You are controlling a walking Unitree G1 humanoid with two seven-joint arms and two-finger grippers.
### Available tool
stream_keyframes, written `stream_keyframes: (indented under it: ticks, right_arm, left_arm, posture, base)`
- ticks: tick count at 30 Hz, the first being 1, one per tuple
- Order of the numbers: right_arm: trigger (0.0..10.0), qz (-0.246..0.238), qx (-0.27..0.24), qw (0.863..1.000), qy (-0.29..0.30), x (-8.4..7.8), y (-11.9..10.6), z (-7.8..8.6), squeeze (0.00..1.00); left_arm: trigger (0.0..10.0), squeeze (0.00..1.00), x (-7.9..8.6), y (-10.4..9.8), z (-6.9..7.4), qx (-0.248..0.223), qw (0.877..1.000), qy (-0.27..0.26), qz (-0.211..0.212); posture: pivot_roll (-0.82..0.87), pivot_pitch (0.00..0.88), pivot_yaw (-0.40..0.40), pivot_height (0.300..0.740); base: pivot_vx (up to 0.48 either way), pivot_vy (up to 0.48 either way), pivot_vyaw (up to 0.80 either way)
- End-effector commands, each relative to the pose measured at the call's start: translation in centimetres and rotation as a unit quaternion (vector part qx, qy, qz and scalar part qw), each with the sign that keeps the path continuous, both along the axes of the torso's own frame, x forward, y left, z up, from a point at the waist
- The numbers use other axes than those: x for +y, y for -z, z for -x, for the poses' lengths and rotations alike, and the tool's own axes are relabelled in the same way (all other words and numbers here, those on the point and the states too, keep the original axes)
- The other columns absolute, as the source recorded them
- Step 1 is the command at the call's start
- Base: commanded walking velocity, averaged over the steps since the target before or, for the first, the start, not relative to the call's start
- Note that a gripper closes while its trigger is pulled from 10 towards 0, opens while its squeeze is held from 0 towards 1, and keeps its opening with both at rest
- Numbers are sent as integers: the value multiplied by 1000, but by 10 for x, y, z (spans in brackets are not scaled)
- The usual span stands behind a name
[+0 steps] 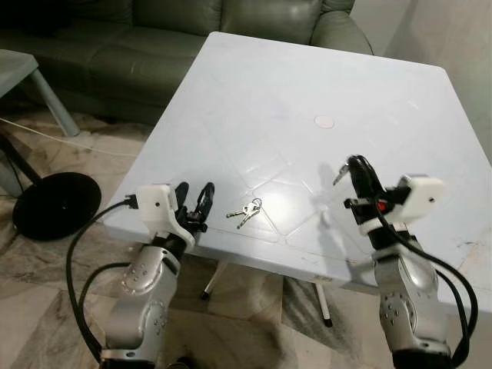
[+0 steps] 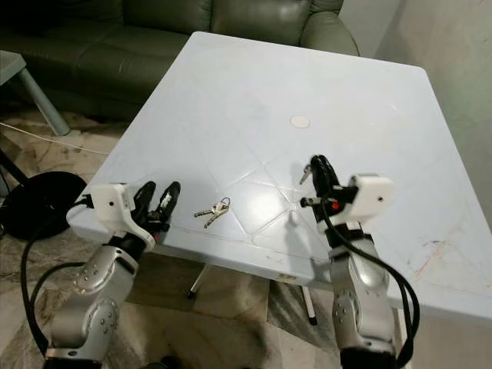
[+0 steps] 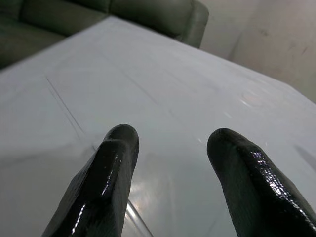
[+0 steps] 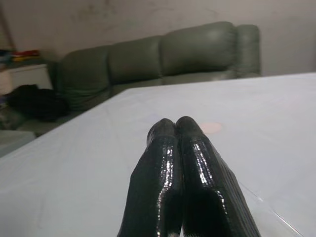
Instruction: Hang keys on a hook
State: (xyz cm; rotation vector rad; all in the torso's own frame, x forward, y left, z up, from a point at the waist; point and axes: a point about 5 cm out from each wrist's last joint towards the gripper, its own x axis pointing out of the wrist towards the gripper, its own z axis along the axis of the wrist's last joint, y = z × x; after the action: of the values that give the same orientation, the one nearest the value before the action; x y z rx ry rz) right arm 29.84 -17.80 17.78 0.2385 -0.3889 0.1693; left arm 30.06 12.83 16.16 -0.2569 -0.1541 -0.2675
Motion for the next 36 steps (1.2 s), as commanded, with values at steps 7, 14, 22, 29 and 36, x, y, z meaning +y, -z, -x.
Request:
stream_keyframes:
  ticks: [7, 14, 22, 29, 36]
  right_arm:
    - [10000, 21, 48, 995, 82, -10, 7, 7, 0]
    - [10000, 58, 65, 991, 98, -11, 10, 8, 0]
    - [10000, 76, 74, 990, 97, -3, 18, 8, 0]
    - [10000, 94, 88, 986, 107, -4, 21, 3, 0]
    - [10000, 103, 90, 983, 123, -10, 24, 2, 0]
  left_arm:
    - [10000, 0, 15, -7, -10, -6, 1000, -4, -26]
    - [10000, 0, 20, -15, -20, 4, 999, -27, -23]
    - [10000, 0, 12, -8, -21, 16, 1000, -13, -9]
    - [10000, 0, 13, -5, -25, 19, 1000, -15, 1]
    - [10000, 0, 12, -1, -23, 18, 1000, -10, 6]
  posture:
    - [76, 122, -32, 740]
    - [68, 112, -14, 740]
    - [61, 89, -15, 740]
    - [53, 66, -17, 740]
    - [53, 54, -12, 740]
  base:
    - [0, 0, 0]
    - [0, 0, 0]
    - [0, 0, 0]
    - [0, 0, 0]
    - [0, 0, 0]
